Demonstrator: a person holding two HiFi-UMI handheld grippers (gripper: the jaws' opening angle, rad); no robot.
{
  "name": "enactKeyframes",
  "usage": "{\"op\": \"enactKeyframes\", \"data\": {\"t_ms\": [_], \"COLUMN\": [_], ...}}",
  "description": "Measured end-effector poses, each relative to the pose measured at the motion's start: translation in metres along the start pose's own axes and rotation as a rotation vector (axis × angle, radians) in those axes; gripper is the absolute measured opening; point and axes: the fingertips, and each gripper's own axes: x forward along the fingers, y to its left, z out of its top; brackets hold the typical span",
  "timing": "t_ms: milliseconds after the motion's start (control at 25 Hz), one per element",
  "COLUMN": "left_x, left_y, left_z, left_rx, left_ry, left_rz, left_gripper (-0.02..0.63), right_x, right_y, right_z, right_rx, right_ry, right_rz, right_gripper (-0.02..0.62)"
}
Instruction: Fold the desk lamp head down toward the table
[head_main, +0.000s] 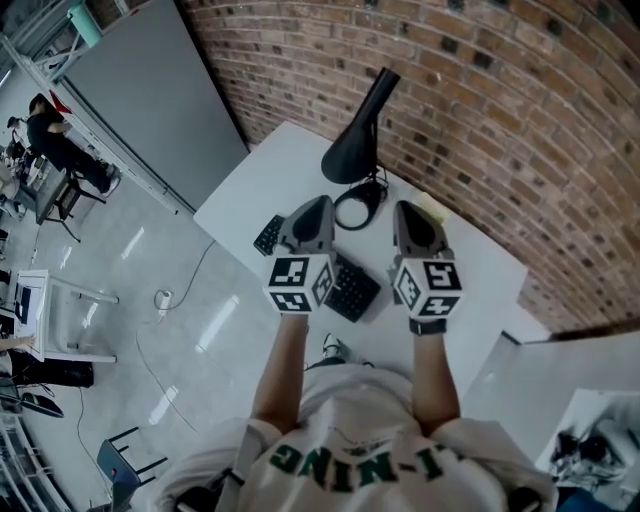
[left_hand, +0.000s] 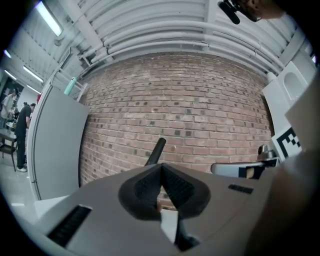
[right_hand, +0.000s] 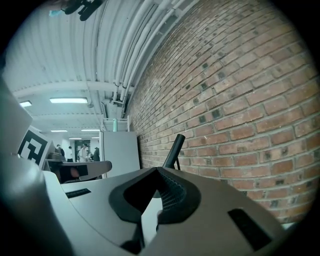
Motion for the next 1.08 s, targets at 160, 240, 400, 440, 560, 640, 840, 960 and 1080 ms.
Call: {"op": "enactKeyframes", "data": {"t_ms": [160,240,400,440,560,640,840,960,1080], "left_x": [-0.003,-0.005,-0.005,-0.004,-0.001,0.002,0.015,0.029,0.044], "left_y": [-0.005,-0.008,-0.010,-0.009,-0.004,0.000,0.015,0.025,0.038], "left_z": [-0.002,-0.003,-0.003,-0.003,-0.007,-0.012,-0.027,-0.050,-0.085], "left_rx": [-0.003,-0.008,-0.014,-0.019,-0.033,-0.043,-0.080,-0.178,-0.375], "left_ry": [-0.001,-0.005,-0.008,-0.007,0.004,0.017,0.053,0.100,0.148], "left_rz": [-0.004,-0.008,-0.013,-0.013,-0.012,-0.009,-0.014,-0.033,-0.049], "left_gripper": [0.002,0.002,0.002,0.002,0.002,0.002,0.002,0.003,0.016], "right_x": [-0.008,-0.010,-0.012,-0.011,-0.007,-0.003,0.011,0.019,0.027], "right_y": [0.005,0.004,-0.001,-0.002,-0.004,-0.004,-0.002,-0.002,-0.003], "right_z": [0.000,0.001,0.002,0.002,0.001,0.000,-0.003,-0.008,-0.016], "right_rx": [-0.022,-0.028,-0.027,-0.026,-0.020,-0.018,-0.022,-0.023,-0.021], "right_ry": [-0.016,-0.018,-0.013,-0.013,-0.011,-0.007,0.006,0.019,0.037], "right_rz": [-0.001,-0.007,-0.019,-0.019,-0.019,-0.019,-0.018,-0.018,-0.020], "right_gripper": [-0.002,-0.002,-0.002,-0.002,-0.002,-0.002,-0.002,-0.002,-0.002]}}
